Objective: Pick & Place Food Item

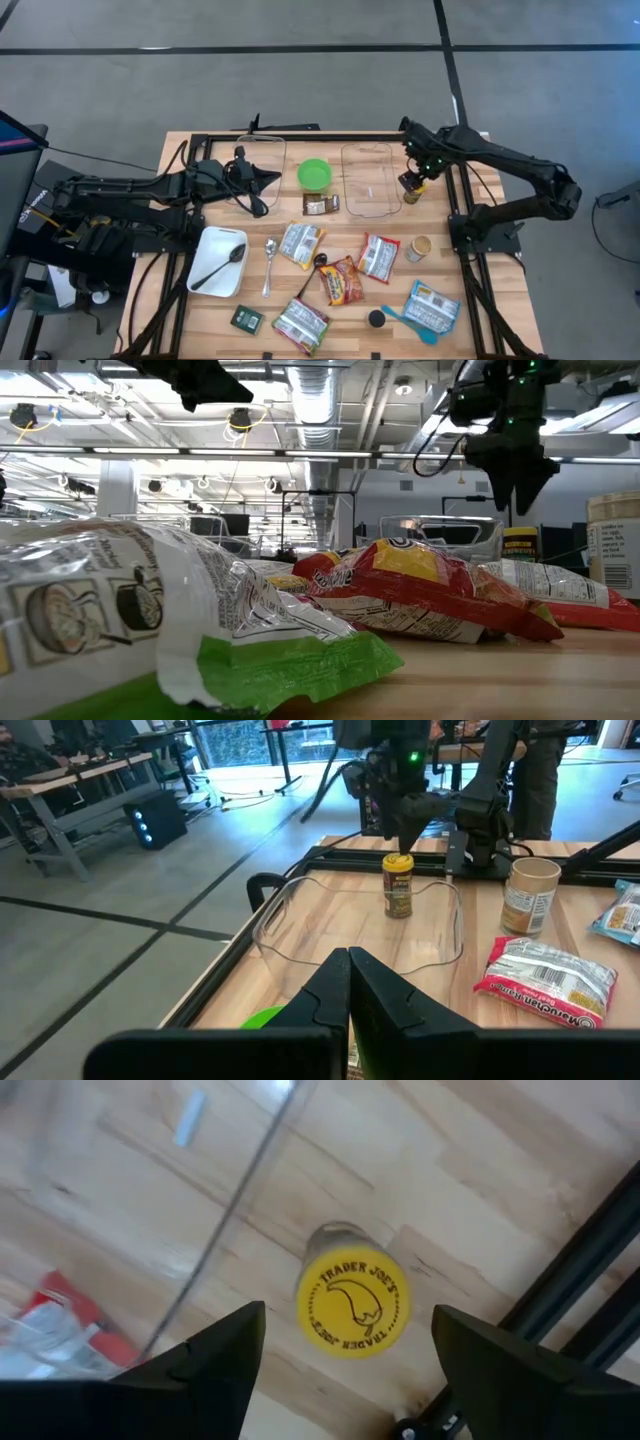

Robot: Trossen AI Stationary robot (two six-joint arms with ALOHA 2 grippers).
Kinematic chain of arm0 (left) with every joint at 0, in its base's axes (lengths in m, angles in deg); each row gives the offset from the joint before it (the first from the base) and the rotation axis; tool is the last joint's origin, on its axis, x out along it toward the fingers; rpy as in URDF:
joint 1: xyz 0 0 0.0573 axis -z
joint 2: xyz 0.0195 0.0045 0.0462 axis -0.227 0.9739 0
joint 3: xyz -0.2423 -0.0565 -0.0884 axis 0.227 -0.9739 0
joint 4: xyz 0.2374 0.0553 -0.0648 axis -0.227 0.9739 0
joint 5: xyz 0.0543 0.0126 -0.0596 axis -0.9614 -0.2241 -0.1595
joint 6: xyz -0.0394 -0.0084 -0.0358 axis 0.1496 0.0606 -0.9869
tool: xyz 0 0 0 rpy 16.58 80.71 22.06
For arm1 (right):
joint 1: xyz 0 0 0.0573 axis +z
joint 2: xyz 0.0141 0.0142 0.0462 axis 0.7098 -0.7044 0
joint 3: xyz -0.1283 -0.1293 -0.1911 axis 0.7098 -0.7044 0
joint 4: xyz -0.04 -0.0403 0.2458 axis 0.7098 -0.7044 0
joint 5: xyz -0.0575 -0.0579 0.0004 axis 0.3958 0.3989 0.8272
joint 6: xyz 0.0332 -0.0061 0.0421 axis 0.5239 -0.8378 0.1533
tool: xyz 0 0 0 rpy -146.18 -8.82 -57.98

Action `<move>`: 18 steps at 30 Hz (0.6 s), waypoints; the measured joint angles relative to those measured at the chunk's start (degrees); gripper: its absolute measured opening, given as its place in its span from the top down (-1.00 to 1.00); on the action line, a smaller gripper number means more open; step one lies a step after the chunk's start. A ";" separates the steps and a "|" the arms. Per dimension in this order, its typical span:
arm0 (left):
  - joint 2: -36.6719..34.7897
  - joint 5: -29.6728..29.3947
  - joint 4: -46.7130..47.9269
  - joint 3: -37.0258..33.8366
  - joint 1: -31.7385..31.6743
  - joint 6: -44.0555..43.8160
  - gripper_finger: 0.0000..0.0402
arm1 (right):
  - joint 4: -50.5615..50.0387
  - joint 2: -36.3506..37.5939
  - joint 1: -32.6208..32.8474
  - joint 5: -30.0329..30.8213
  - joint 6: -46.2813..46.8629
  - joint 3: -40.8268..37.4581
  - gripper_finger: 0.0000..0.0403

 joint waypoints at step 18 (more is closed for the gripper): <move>0.00 0.02 -0.09 0.00 0.00 0.00 1.00 | 9.02 -0.01 -0.07 -0.21 -1.33 -9.35 -0.40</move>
